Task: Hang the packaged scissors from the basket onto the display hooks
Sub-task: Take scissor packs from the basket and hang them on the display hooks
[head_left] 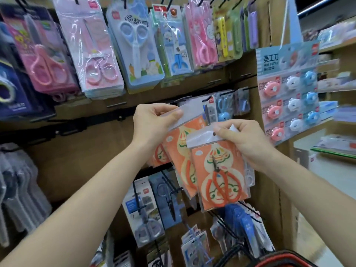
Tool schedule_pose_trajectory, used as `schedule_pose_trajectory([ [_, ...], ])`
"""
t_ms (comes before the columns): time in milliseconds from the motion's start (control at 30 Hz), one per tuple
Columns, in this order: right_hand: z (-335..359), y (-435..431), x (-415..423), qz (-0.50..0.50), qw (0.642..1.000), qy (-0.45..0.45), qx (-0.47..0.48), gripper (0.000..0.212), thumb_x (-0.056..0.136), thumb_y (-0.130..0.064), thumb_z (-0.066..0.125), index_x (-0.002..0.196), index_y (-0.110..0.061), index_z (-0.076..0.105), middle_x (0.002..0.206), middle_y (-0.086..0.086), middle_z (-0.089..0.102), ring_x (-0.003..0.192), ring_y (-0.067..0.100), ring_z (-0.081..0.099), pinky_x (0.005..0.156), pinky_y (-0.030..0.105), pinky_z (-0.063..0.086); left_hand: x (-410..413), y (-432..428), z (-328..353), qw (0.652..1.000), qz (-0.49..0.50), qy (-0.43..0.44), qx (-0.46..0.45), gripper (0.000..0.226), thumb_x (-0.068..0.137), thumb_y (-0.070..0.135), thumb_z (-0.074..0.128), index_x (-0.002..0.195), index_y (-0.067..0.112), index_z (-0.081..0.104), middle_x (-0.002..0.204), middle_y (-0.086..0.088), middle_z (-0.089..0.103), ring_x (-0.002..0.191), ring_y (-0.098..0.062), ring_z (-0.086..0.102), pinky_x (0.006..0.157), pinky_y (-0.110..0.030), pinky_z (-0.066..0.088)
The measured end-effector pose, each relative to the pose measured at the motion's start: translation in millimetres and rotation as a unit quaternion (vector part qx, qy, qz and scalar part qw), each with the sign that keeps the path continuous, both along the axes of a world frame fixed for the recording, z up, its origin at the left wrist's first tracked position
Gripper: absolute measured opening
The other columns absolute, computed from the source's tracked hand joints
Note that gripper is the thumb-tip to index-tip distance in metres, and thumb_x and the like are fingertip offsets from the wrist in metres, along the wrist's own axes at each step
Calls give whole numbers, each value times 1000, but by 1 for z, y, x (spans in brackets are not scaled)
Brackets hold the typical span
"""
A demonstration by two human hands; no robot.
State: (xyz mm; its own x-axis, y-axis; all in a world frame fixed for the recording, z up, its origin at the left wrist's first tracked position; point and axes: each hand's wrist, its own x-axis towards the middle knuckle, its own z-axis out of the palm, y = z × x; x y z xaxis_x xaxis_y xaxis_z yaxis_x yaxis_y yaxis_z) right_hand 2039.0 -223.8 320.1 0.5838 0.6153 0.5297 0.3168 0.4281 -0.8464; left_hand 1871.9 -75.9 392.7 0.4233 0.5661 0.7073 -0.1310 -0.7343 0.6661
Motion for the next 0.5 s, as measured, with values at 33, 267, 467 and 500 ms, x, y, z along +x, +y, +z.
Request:
schedule_pose_trajectory([
  [33, 2, 3, -1, 5, 1000, -9, 1, 12, 93, -18, 74, 90, -8, 80, 110, 0, 78, 103, 18, 75, 89, 42, 63, 2, 1, 1, 1000, 5, 6, -6, 12, 83, 25, 88, 76, 32, 81, 75, 11, 78, 81, -7, 72, 83, -36, 60],
  [267, 13, 24, -8, -6, 998, -60, -25, 15, 95, -22, 73, 87, -11, 79, 103, 4, 78, 96, 18, 75, 90, 42, 62, 1, 3, 9, 983, -39, 74, -164, 6, 91, 21, 79, 89, 18, 83, 102, -8, 79, 107, -29, 73, 100, -51, 57],
  [467, 15, 35, -8, -1, 997, -65, -39, 18, 96, -21, 72, 79, -17, 76, 88, 6, 78, 84, 21, 76, 79, 36, 63, -5, 5, 6, 984, -73, 68, -146, 12, 98, 15, 70, 93, 18, 80, 86, -1, 80, 79, -17, 76, 68, -30, 62],
  [500, 14, 37, -7, -7, 997, -70, -41, 19, 96, -22, 73, 78, -18, 76, 85, 3, 77, 85, 21, 76, 80, 36, 62, -5, 9, 3, 991, -53, 58, -113, 12, 97, 15, 71, 94, 21, 80, 90, 1, 80, 83, -16, 76, 71, -30, 62],
])
